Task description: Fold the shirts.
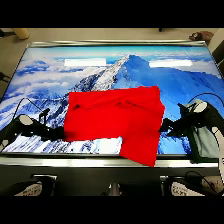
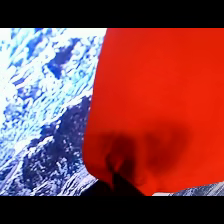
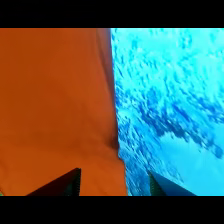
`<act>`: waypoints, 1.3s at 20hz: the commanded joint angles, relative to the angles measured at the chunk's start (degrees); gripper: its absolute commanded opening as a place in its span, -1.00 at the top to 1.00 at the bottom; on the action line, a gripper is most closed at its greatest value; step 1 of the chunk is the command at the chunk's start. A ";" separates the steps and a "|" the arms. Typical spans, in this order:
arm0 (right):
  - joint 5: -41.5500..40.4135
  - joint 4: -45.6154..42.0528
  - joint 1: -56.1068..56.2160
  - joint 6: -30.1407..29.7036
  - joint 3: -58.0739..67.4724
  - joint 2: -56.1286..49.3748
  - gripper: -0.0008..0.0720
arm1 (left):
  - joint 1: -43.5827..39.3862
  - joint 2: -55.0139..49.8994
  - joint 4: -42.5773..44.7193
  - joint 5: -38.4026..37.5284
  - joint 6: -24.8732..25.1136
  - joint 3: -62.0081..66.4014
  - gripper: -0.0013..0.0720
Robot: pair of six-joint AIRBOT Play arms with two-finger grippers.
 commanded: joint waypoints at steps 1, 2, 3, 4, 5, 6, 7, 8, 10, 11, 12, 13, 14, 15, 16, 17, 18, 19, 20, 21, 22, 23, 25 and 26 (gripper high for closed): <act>-6.38 6.97 0.00 -2.67 -2.67 -2.60 -0.24 | -0.37 0.70 -0.72 0.13 -0.11 -0.04 0.90; -7.17 8.24 0.00 -3.30 -2.64 -4.00 -0.15 | -0.37 1.07 -0.72 0.07 -0.13 -0.04 0.90; -8.57 8.96 0.00 -3.82 -2.64 -5.01 0.03 | -0.37 1.46 -0.72 0.04 -0.13 -0.04 0.90; -10.27 9.51 0.00 -3.96 -2.60 -5.55 0.27 | -0.37 2.08 -0.72 0.02 -0.11 0.00 0.90; -11.63 9.79 0.00 -4.70 -2.40 -5.51 0.74 | -0.37 2.69 -0.68 -0.02 0.20 0.37 0.90; -10.71 9.01 -0.02 -5.20 -1.11 -5.11 0.91 | -0.31 3.61 -0.61 -0.04 0.42 1.55 0.90; -8.74 8.41 -0.02 -6.88 1.31 -3.93 0.92 | -0.28 5.18 -0.42 0.02 0.48 3.80 0.90; -6.29 8.35 -0.02 -8.44 4.83 -1.92 0.92 | -0.28 7.43 0.20 0.17 0.48 7.17 0.91; -3.63 7.96 -0.02 -9.14 16.37 4.85 0.92 | -0.28 13.60 2.49 0.24 0.48 18.62 0.91; -3.72 7.80 -0.02 -9.20 23.65 9.03 0.92 | -0.28 17.22 3.91 0.66 0.46 26.80 0.91; -4.50 6.71 -0.07 -9.33 32.33 13.79 0.92 | -0.28 20.46 5.79 1.99 0.20 35.21 0.91; -6.14 4.59 -0.07 -9.11 40.35 18.18 0.92 | -0.28 23.58 8.59 4.48 -0.55 44.59 0.91; -9.11 1.42 -0.04 -8.85 47.87 22.88 0.92 | -0.28 25.86 11.89 7.56 -2.27 52.57 0.90; -12.44 -1.42 -0.07 -8.59 53.42 27.54 0.92 | -0.28 27.87 15.08 10.27 -4.57 59.39 0.90; -15.30 -3.85 -0.07 -6.82 56.63 31.76 0.92 | -0.28 29.73 17.55 11.91 -7.23 65.07 0.90; -17.22 -4.87 -0.07 -4.55 58.27 35.87 0.92 | -0.31 31.21 17.38 12.61 -10.21 68.57 0.90; -17.18 -5.27 -0.07 -1.22 58.34 39.15 0.92 | -0.31 32.68 15.30 12.55 -12.26 69.85 0.90; -14.25 -5.29 -0.04 2.38 58.29 41.53 0.92 | -0.31 34.05 11.52 11.91 -12.48 69.59 0.90; -10.64 -5.57 -0.07 4.33 58.29 42.75 0.92 | -0.31 34.56 9.92 10.01 -12.39 69.59 0.90; -7.63 -6.73 -0.07 4.42 58.29 43.23 0.92 | -0.31 34.67 10.23 7.82 -11.34 69.61 0.90; -6.10 -8.44 -0.07 4.42 58.29 43.19 0.92 | -0.31 34.58 11.98 6.60 -9.94 69.61 0.90; -5.22 -10.43 -0.07 4.42 58.29 42.86 0.92 | -0.31 34.21 14.08 6.23 -9.60 69.61 0.90; -1.70 -11.52 -0.07 4.46 58.29 41.44 0.92 | -0.31 32.76 17.53 3.45 -8.72 69.59 0.90; 2.32 -11.52 -0.04 4.50 58.29 39.87 0.92 | -0.31 31.28 18.05 0.09 -8.74 69.57 0.90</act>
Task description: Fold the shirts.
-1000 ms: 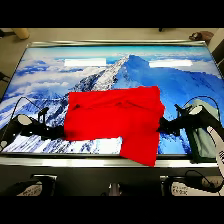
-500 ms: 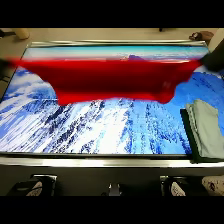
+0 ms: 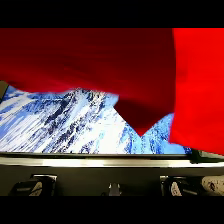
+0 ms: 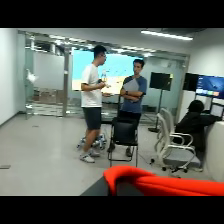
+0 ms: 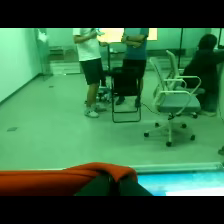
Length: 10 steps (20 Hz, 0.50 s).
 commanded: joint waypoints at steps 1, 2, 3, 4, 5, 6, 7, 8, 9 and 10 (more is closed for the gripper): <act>12.39 -3.17 0.00 1.57 0.68 -3.15 0.92 | 0.02 -3.78 3.63 -10.97 0.94 0.85 0.90; 17.81 -3.37 0.02 1.51 0.63 -6.45 0.92 | 0.02 -6.51 3.61 -16.52 1.88 0.59 0.90; 22.58 -3.37 0.00 1.51 0.39 -10.54 0.92 | 0.02 -9.51 3.61 -21.38 3.65 -0.70 0.90; 26.69 -3.19 0.02 1.51 -0.07 -14.82 0.92 | 0.02 -12.35 3.61 -23.54 4.72 -3.08 0.90; 29.64 -2.19 0.07 1.95 -1.42 -19.82 0.92 | 0.02 -15.37 3.58 -23.50 5.77 -6.64 0.90; 31.06 -0.15 0.07 1.95 -3.43 -24.59 0.92 | 0.02 -18.51 3.58 -22.88 6.47 -10.45 0.90; 30.58 1.53 0.33 1.95 -6.16 -29.53 0.92 | 0.02 -22.18 3.58 -22.05 6.47 -14.73 0.90; 27.93 0.46 1.68 1.97 -8.92 -34.21 0.92 | 0.02 -26.10 3.58 -20.50 6.47 -18.99 0.90; 24.48 -0.55 3.74 2.23 -10.51 -38.45 0.92 | 0.02 -29.75 3.58 -18.25 6.45 -22.45 0.90; 19.41 -0.48 6.16 2.14 -11.06 -43.10 0.92 | 0.02 -33.55 3.58 -16.15 6.21 -24.76 0.90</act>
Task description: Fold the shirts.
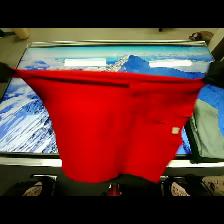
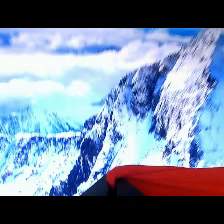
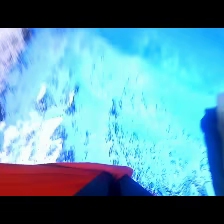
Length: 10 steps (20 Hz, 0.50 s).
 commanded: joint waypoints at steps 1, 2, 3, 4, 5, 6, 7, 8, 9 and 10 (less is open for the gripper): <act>-9.66 -0.04 5.81 0.20 -3.78 -15.87 0.92 | 0.07 -13.44 0.28 3.91 0.81 -9.09 0.90; -15.43 0.00 7.93 0.39 -3.78 -19.69 0.92 | 0.07 -17.18 0.13 5.05 0.83 -8.81 0.90; -20.44 0.07 9.42 0.96 -3.78 -22.75 0.92 | 0.04 -20.50 0.09 6.75 0.83 -8.31 0.90; -24.65 0.24 10.71 0.92 -3.78 -25.55 0.92 | 0.07 -23.41 0.09 8.72 0.83 -7.58 0.90; -28.04 0.52 11.45 0.94 -3.78 -27.67 0.92 | 0.09 -25.64 0.15 10.60 0.85 -6.71 0.90; -31.34 0.94 12.13 1.20 -3.78 -29.53 0.92 | 0.07 -27.78 0.13 12.79 0.83 -5.51 0.90; -34.27 1.66 12.13 1.66 -3.78 -30.84 0.92 | 0.04 -29.55 0.09 14.62 0.85 -4.22 0.90; -37.29 3.06 12.00 2.10 -3.78 -31.89 0.92 | -0.04 -31.23 0.07 16.37 0.81 -2.78 0.90; -40.06 3.15 12.00 2.64 -3.78 -32.46 0.92 | -0.04 -32.65 0.02 17.68 0.83 -1.53 0.90; -42.23 3.13 12.00 2.95 -3.78 -32.72 0.92 | -0.04 -34.03 -0.31 18.67 0.83 -0.22 0.90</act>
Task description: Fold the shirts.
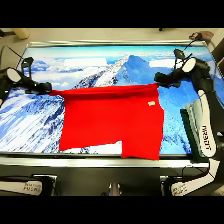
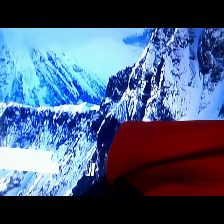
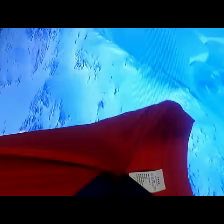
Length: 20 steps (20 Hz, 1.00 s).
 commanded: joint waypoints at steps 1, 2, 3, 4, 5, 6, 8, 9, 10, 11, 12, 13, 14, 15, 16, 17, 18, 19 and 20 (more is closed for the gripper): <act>-11.87 1.75 0.87 1.64 -0.11 -3.43 0.92 | -0.04 -6.19 -0.63 5.35 0.04 3.74 0.90; -11.76 1.77 0.85 1.66 0.00 -3.39 0.92 | 0.00 -6.78 -0.63 4.94 0.04 4.11 0.90; -8.57 0.85 0.83 0.83 0.83 -3.23 0.92 | 0.09 -6.67 -0.55 3.52 0.33 4.17 0.90; -3.82 -1.29 0.50 -0.68 1.73 -2.71 0.91 | 0.22 -6.27 -0.52 0.57 1.38 4.52 0.90; 1.60 -4.22 -0.17 -1.81 1.97 -1.81 0.91 | 0.44 -5.75 -0.52 -3.48 2.67 4.85 0.90; 7.06 -6.75 -0.66 -1.95 1.97 -1.40 0.92 | 0.50 -5.35 -0.55 -7.98 2.62 4.83 0.90; 17.16 -8.92 -1.36 -2.34 1.01 -2.54 0.92 | -0.26 -5.75 -0.63 -12.94 -1.77 2.38 0.90; 19.54 -8.57 -1.36 -2.32 -0.42 -3.72 0.92 | -1.31 -5.95 -0.61 -13.03 -2.56 -0.44 0.90; 20.59 -8.24 -1.18 -1.68 -1.81 -4.85 0.92 | -2.34 -6.12 -0.63 -12.79 -2.60 -2.97 0.90; 21.07 -7.76 -1.09 -0.09 -2.69 -6.12 0.92 | -3.43 -6.45 -0.63 -12.76 -2.60 -4.94 0.90; 21.27 -6.71 -0.96 1.44 -2.78 -7.17 0.92 | -4.37 -6.67 -0.96 -12.70 -2.62 -6.19 0.90; 21.22 -5.60 -0.92 3.15 -2.78 -7.82 0.91 | -5.11 -6.82 -1.70 -12.46 -2.62 -6.80 0.89; 20.85 -4.11 -0.94 4.92 -2.75 -7.89 0.78 | -5.62 -6.82 -2.56 -12.39 -2.58 -6.82 0.76; 20.31 -3.54 -0.98 5.66 -2.45 -7.50 0.24 | -5.64 -6.58 -2.97 -13.00 -2.58 -6.43 0.32; 22.14 -3.98 -1.27 4.57 -1.51 -6.75 -0.16 | -5.20 -6.25 -2.91 -14.84 -2.40 -5.49 -0.12; 25.38 -5.27 -2.05 2.62 -0.24 -5.53 -0.22 | -4.09 -5.62 -2.93 -16.94 -2.21 -4.44 -0.17; 28.89 -6.62 -3.28 1.79 0.50 -4.09 -0.23 | -2.67 -4.55 -2.95 -18.64 -2.14 -4.09 -0.17; 32.54 -6.91 -5.38 1.55 0.33 -2.36 -0.23 | -0.96 -2.99 -2.99 -20.70 -2.19 -4.50 -0.17; 35.01 -6.40 -7.54 1.70 -0.66 -0.87 -0.23 | 0.44 -1.05 -3.21 -21.92 -2.36 -6.14 -0.17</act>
